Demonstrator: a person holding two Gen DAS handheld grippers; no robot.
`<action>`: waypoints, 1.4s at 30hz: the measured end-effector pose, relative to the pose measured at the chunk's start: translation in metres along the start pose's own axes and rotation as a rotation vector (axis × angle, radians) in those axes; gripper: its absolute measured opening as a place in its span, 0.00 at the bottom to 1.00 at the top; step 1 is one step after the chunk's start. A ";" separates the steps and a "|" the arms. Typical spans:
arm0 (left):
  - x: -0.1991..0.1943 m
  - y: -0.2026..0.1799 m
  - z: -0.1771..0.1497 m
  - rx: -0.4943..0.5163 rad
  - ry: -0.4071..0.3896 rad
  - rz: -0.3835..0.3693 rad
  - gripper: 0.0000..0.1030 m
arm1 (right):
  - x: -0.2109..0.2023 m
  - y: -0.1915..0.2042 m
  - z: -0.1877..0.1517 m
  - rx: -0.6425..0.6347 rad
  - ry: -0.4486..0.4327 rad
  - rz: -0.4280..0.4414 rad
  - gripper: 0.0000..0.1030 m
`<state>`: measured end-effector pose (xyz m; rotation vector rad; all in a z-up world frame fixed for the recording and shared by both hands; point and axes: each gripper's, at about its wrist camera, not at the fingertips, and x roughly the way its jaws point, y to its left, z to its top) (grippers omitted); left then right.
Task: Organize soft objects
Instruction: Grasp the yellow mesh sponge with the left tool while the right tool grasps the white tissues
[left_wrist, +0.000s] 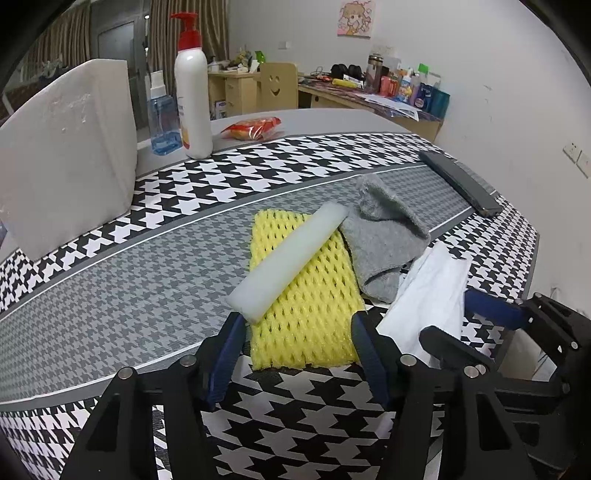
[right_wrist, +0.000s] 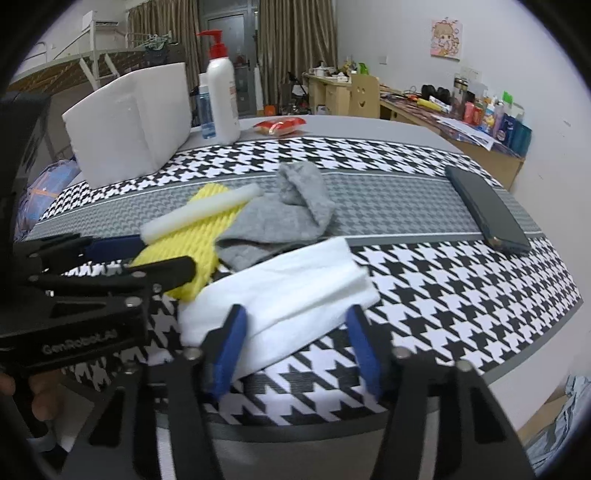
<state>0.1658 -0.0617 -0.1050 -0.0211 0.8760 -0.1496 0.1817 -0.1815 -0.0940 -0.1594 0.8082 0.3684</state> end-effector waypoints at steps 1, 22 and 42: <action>0.000 0.000 0.000 0.001 0.000 -0.004 0.57 | 0.000 0.001 0.000 -0.001 -0.001 0.004 0.47; -0.020 -0.005 -0.003 0.018 -0.063 -0.088 0.11 | -0.024 -0.017 0.005 0.053 -0.081 0.051 0.06; -0.063 -0.001 -0.002 0.029 -0.175 -0.133 0.11 | -0.049 -0.019 0.008 0.062 -0.162 0.049 0.04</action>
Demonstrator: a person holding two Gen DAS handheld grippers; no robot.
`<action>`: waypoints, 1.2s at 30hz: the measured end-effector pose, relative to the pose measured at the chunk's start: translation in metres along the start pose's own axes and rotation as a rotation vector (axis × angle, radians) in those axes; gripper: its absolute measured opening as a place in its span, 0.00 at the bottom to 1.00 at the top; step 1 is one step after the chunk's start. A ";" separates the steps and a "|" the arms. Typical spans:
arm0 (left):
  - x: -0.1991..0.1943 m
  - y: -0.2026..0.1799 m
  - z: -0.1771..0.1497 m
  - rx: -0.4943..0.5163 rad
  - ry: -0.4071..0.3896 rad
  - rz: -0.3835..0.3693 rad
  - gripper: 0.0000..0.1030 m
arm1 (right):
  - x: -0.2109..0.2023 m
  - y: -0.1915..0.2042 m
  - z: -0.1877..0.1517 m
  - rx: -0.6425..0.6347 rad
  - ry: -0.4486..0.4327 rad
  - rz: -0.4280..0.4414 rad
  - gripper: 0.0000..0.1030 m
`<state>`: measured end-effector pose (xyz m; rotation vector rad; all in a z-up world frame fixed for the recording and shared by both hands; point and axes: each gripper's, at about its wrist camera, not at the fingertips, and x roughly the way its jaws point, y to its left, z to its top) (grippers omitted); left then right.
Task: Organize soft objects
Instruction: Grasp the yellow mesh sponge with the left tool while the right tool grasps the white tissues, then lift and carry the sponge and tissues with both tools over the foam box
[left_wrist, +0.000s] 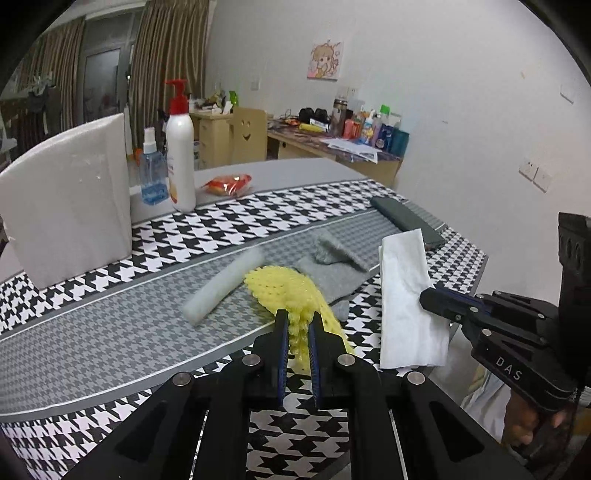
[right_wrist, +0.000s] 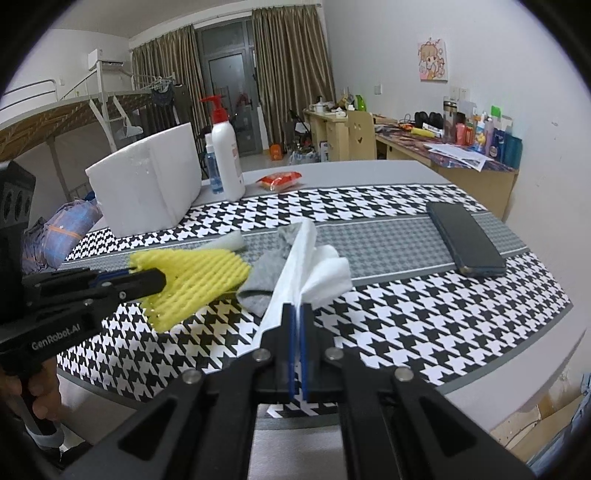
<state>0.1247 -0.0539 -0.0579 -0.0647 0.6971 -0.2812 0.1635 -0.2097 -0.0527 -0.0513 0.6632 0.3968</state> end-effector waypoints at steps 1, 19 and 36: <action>-0.003 0.000 0.001 0.000 -0.006 -0.005 0.11 | -0.002 0.000 0.001 0.000 -0.005 0.000 0.04; -0.034 0.007 0.008 0.006 -0.092 0.041 0.11 | -0.018 0.009 0.015 -0.018 -0.073 0.018 0.04; -0.049 0.020 0.019 -0.001 -0.145 0.106 0.11 | -0.016 0.022 0.033 -0.067 -0.111 0.054 0.04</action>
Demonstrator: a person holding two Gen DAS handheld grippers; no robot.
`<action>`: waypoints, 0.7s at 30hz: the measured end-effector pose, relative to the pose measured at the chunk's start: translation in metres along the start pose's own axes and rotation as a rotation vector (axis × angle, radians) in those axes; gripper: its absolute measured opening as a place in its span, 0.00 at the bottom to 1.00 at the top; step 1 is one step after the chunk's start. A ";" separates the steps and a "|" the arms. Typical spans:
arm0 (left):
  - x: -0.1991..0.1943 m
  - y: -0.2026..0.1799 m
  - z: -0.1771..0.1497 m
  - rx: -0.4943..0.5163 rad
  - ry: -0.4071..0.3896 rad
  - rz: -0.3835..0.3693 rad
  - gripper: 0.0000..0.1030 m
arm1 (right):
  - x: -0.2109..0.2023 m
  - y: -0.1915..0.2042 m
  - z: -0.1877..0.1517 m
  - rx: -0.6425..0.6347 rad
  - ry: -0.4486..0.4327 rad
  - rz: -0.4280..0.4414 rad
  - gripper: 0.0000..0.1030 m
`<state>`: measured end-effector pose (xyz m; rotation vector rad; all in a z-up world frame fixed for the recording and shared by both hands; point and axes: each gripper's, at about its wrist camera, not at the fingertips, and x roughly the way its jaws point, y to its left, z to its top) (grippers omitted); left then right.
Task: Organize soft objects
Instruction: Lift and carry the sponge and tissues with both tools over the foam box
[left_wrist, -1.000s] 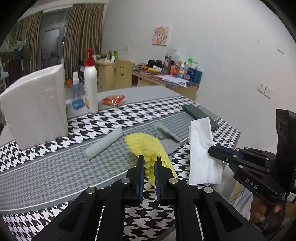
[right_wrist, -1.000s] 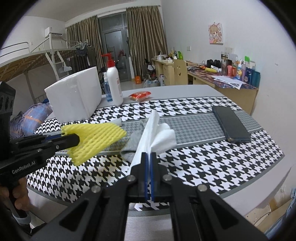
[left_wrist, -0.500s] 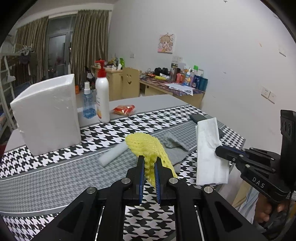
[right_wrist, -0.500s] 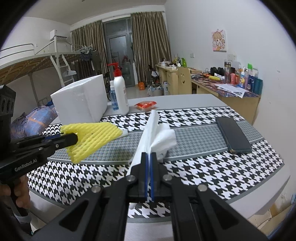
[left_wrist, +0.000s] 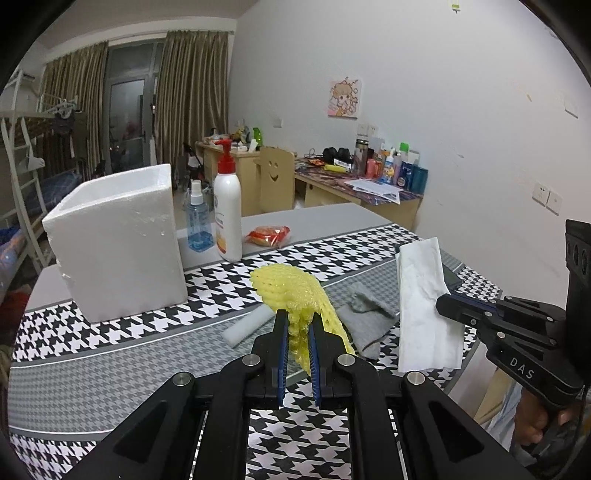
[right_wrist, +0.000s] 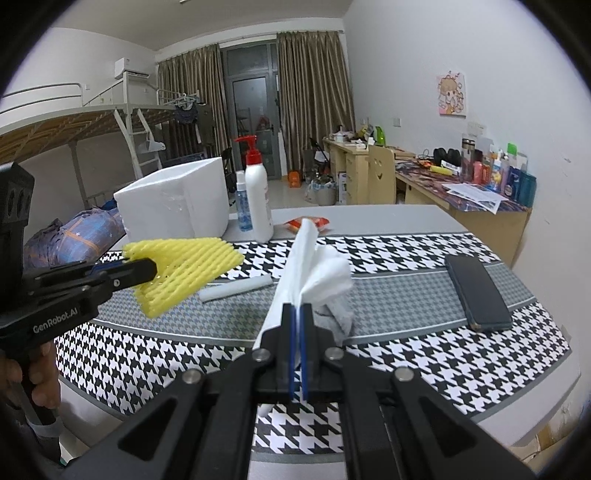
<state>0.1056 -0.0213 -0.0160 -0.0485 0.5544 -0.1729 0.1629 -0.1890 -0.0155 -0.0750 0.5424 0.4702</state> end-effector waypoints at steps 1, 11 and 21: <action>-0.001 0.001 0.000 0.000 -0.002 0.002 0.11 | 0.000 0.001 0.000 -0.002 -0.002 0.002 0.04; -0.010 0.010 0.003 -0.008 -0.020 0.025 0.11 | 0.004 0.007 0.009 -0.014 -0.011 0.018 0.04; -0.016 0.015 0.009 -0.015 -0.035 0.047 0.11 | 0.004 0.011 0.014 -0.015 -0.037 0.036 0.04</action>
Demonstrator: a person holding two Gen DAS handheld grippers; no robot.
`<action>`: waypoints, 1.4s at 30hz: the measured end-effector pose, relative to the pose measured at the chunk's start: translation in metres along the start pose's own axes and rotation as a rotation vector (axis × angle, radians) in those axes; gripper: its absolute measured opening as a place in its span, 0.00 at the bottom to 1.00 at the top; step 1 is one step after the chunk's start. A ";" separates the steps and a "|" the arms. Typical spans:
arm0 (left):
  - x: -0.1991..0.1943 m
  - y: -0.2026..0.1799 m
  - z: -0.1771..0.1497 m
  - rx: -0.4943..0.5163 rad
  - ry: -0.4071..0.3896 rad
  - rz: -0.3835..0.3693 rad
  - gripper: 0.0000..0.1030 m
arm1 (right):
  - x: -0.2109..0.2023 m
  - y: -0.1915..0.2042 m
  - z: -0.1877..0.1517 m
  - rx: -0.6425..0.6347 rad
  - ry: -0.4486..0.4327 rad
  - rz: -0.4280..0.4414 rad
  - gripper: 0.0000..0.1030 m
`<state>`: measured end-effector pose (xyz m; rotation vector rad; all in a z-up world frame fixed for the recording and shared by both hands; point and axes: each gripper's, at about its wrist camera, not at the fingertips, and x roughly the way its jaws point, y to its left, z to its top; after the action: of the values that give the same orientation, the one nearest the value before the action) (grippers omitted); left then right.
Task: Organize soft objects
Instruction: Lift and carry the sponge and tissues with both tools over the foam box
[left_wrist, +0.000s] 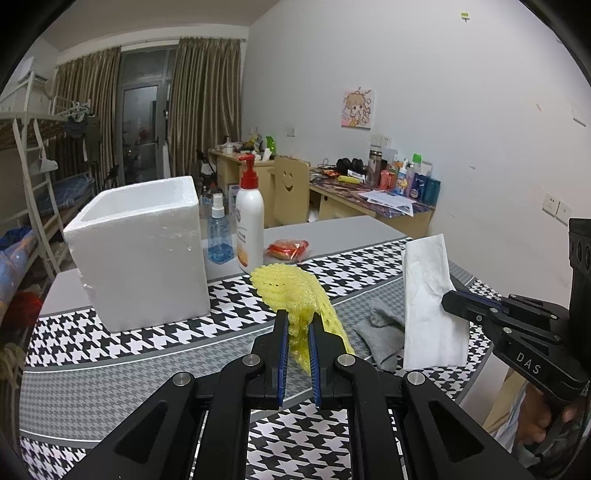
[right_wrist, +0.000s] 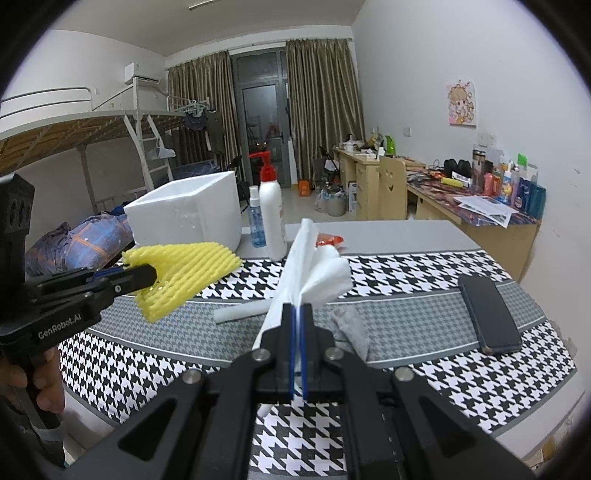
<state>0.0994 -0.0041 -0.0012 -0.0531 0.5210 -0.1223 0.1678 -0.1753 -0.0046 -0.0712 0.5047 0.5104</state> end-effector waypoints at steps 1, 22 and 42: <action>-0.001 0.001 0.001 -0.001 -0.002 0.002 0.11 | 0.000 0.001 0.001 -0.001 -0.002 0.002 0.04; -0.014 0.020 0.017 -0.004 -0.033 0.046 0.11 | 0.011 0.025 0.021 -0.050 -0.020 0.054 0.04; -0.022 0.066 0.045 -0.024 -0.067 0.113 0.11 | 0.024 0.065 0.062 -0.112 -0.074 0.086 0.04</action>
<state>0.1095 0.0654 0.0430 -0.0513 0.4571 -0.0036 0.1819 -0.0959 0.0415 -0.1380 0.4079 0.6229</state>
